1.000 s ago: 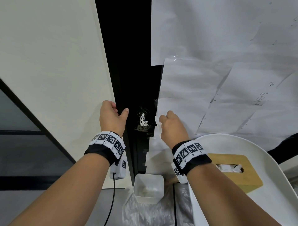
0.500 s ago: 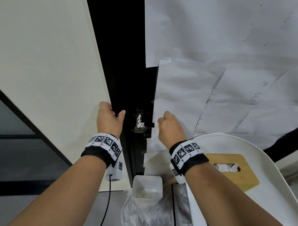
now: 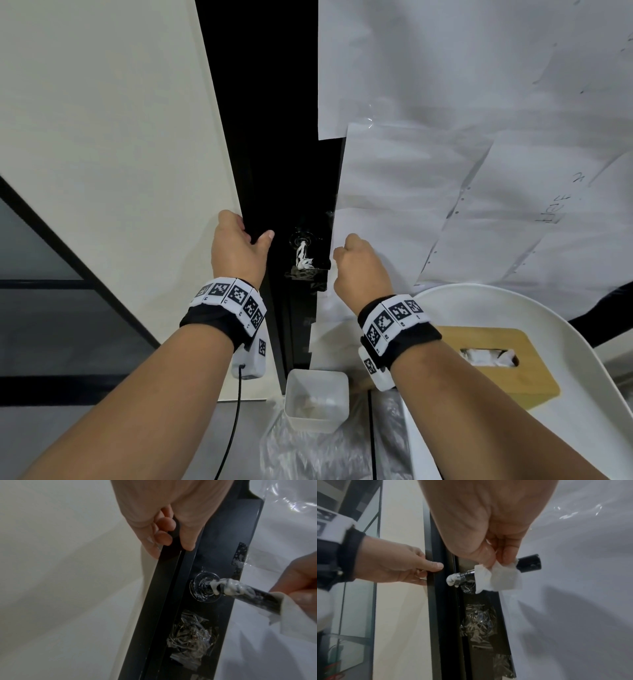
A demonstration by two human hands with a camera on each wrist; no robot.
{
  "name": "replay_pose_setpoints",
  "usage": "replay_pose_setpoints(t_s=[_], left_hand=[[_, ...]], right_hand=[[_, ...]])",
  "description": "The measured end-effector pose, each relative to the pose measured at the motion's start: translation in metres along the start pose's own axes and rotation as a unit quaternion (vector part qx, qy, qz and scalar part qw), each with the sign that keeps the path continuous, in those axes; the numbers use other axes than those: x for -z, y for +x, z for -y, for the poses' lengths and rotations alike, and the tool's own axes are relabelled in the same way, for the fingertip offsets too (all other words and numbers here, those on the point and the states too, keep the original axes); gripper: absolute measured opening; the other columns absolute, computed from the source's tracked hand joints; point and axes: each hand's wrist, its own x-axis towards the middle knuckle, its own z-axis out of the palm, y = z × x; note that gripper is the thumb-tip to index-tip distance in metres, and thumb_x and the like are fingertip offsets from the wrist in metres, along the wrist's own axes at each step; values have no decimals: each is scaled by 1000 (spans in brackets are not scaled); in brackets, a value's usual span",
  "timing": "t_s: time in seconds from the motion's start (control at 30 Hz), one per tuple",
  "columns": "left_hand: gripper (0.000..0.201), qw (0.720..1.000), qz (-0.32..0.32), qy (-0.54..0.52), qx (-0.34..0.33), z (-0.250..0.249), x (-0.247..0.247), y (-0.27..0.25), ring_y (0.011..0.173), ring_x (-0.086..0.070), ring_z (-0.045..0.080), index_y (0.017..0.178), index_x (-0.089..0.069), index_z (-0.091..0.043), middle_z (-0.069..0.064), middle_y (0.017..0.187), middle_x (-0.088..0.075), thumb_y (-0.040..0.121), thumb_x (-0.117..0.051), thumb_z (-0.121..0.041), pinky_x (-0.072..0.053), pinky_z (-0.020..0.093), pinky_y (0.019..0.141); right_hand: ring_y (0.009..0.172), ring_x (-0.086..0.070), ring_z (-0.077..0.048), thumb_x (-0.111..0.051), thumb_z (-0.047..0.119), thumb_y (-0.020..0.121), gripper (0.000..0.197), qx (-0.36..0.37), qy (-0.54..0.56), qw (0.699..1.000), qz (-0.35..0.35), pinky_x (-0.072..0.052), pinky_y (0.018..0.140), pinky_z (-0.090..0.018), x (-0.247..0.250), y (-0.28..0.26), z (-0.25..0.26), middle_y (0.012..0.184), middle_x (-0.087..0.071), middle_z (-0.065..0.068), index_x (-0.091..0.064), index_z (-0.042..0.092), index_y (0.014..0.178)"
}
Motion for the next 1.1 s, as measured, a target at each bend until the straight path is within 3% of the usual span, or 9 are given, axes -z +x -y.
replay_pose_setpoints(t_s=[0.1,0.17,0.27,0.33,0.43,0.5,0.67,0.8,1.1], left_hand=[[38,1000,-1,0,0,0,0,-1,66,-55,22,93,-40,-18,6,83,-55,82,-73,-31,-44,28,57],[38,1000,0,-2,0,0,0,-1,66,-54,21,93,-39,-18,6,83,-55,82,-73,-31,-42,26,56],[39,1000,1,-3,-2,0,1,-1,65,-52,19,92,-39,-17,6,83,-55,81,-74,-30,-39,24,53],[39,1000,1,-4,-1,0,0,-1,64,-52,19,92,-39,-17,6,83,-55,81,-74,-29,-38,23,52],[38,1000,1,-3,1,0,0,-1,64,-52,19,92,-39,-17,6,83,-55,82,-74,-29,-37,22,52],[38,1000,2,-1,1,0,0,-1,64,-51,18,92,-38,-18,6,84,-54,82,-74,-29,-37,22,53],[39,1000,5,1,1,-1,1,-1,67,-54,21,93,-39,-18,6,84,-55,81,-74,-30,-39,24,55],[39,1000,6,-1,1,0,1,0,64,-50,16,94,-39,-17,5,84,-54,81,-74,-29,-36,22,54],[39,1000,8,-1,-2,1,1,0,60,-47,12,93,-38,-17,4,82,-52,81,-74,-26,-35,22,52]], right_hand=[[78,-33,-20,-41,-14,69,24,19,7,1000,4,-32,58,-32,-1,-1,3,89,-38,-7,-40,9,71],[79,-37,-23,-40,-15,68,22,26,17,1000,7,-33,59,-33,0,-3,1,87,-35,-4,-47,6,74],[82,-46,-27,-41,-14,71,32,19,33,999,-1,-39,60,-34,1,-3,-6,90,-45,-8,-62,-1,91],[83,-47,-27,-45,-14,73,33,-1,39,999,-11,-44,63,-35,-1,-2,-11,94,-48,-11,-64,0,97],[81,-38,-22,-51,-9,77,14,6,16,1000,-13,-42,63,-34,-7,-2,-7,94,-44,-8,-58,3,80],[78,-32,-20,-50,-12,73,20,25,16,999,-18,-33,60,-32,-10,-2,-1,91,-41,-6,-47,8,70],[79,-39,-23,-47,-16,67,22,48,4,999,-15,-30,59,-30,-8,-8,3,92,-45,-9,-54,2,76],[83,-48,-31,-48,-17,66,21,-4,-21,999,-26,-34,57,-33,-4,-17,-13,93,-50,-15,-58,-2,78],[87,-49,-30,-45,-11,76,18,-100,-69,992,-20,-34,60,-33,6,-19,-18,98,-49,-15,-56,1,83]])
